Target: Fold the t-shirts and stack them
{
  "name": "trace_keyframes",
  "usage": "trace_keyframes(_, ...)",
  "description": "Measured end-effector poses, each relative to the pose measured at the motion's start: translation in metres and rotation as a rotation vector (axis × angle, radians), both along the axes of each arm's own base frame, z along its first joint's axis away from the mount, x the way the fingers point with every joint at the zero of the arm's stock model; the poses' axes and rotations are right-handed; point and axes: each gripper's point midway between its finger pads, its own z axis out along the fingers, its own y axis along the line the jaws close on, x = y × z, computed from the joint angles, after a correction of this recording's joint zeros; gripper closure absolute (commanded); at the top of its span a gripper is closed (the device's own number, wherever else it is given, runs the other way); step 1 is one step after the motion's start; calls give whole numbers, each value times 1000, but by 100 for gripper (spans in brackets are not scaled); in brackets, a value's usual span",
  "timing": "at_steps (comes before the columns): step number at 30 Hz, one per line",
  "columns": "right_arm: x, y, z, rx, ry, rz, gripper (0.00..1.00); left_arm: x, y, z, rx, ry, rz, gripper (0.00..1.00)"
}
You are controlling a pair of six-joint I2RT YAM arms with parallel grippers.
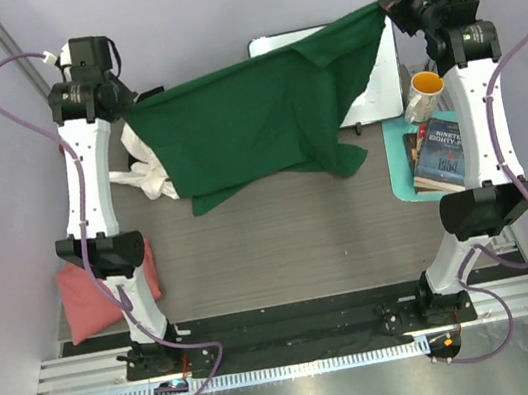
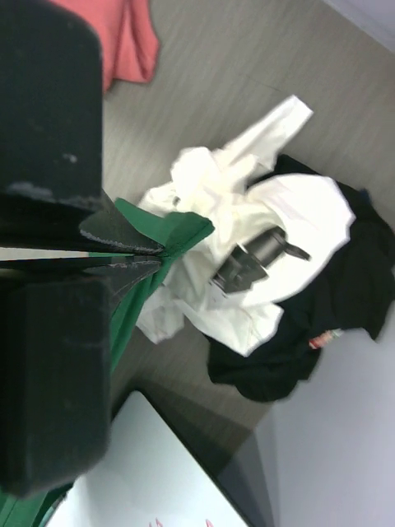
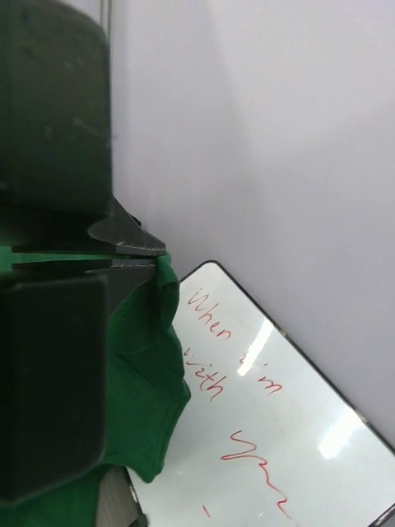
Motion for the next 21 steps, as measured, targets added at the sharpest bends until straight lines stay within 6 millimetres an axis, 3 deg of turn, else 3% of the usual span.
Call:
trace_keyframes(4,-7,2,42,-25,-92,19,99,6,-3,24,-15,-85,-15,100)
trace_keyframes(7,-3,5,55,-29,-138,38,99,11,-6,34,-30,-126,-30,100)
trace_keyframes(11,18,2,44,-28,-134,39,99,22,-8,46,-33,-188,-44,100)
trace_keyframes(15,48,-2,20,-32,-108,34,99,35,-8,64,-26,-269,-51,100)
trace_keyframes(21,55,-11,-4,-70,-59,2,99,45,-15,69,-26,-304,-92,100)
